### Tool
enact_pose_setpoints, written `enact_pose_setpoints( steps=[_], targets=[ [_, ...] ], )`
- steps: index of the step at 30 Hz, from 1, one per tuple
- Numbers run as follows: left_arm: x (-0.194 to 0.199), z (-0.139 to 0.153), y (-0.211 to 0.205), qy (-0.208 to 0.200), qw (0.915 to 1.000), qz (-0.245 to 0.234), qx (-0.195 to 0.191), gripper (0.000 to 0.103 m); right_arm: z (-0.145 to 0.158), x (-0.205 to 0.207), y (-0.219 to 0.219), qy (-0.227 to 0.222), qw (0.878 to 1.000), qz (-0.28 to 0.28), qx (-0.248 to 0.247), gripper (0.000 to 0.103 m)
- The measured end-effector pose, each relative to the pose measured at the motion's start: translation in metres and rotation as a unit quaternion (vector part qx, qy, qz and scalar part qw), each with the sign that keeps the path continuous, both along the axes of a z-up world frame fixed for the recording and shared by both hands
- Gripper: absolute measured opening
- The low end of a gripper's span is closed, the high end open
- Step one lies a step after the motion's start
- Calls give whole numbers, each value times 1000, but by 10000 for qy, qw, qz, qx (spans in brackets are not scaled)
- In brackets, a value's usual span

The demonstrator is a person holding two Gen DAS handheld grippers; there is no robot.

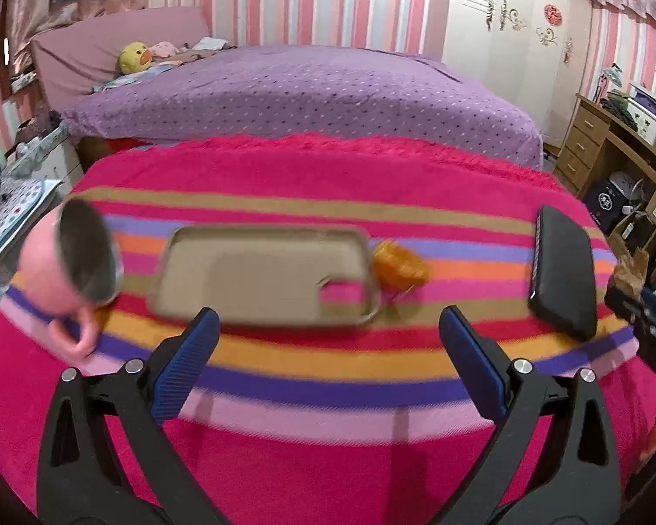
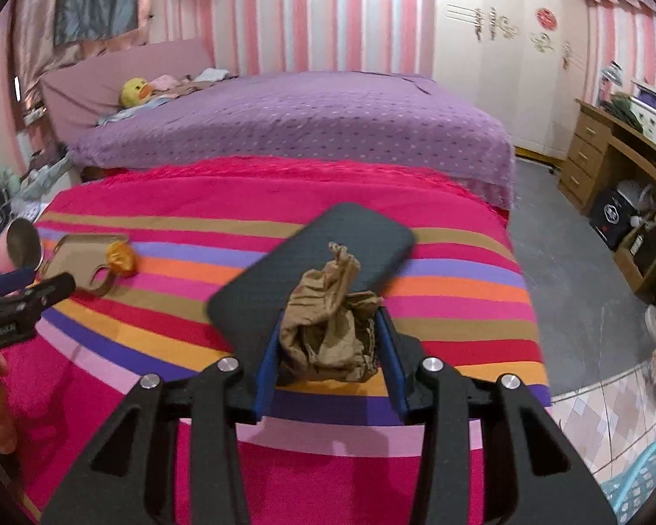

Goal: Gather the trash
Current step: 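Grasp the crumpled brown paper bag with the right tool while the left tool grasps the orange peel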

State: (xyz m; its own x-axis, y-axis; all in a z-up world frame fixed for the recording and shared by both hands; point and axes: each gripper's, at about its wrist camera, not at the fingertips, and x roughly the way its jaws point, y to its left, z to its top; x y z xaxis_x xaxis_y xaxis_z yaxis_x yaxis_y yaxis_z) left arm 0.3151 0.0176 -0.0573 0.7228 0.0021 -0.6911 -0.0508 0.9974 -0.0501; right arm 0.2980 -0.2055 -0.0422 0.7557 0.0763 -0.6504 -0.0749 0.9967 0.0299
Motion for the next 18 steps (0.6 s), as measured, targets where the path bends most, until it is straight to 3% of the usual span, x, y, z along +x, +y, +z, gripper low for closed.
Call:
enact_pose_setpoints(
  steps=[7, 10, 14, 18],
  targets=[
    [38, -5, -32, 227, 9989, -188, 357, 80, -7, 8, -20, 45, 9995, -122, 274, 41],
    [48, -11, -38, 376, 9977, -210, 518, 67, -8, 9, -18, 42, 9996, -63, 260, 41],
    [58, -20, -37, 597, 9972, -237, 372, 54, -11, 11, -14, 54, 9997, -22, 219, 41],
    [59, -19, -35, 516, 9979, -313, 253, 37, -11, 8, -14, 27, 9998, -20, 198, 41]
  ],
)
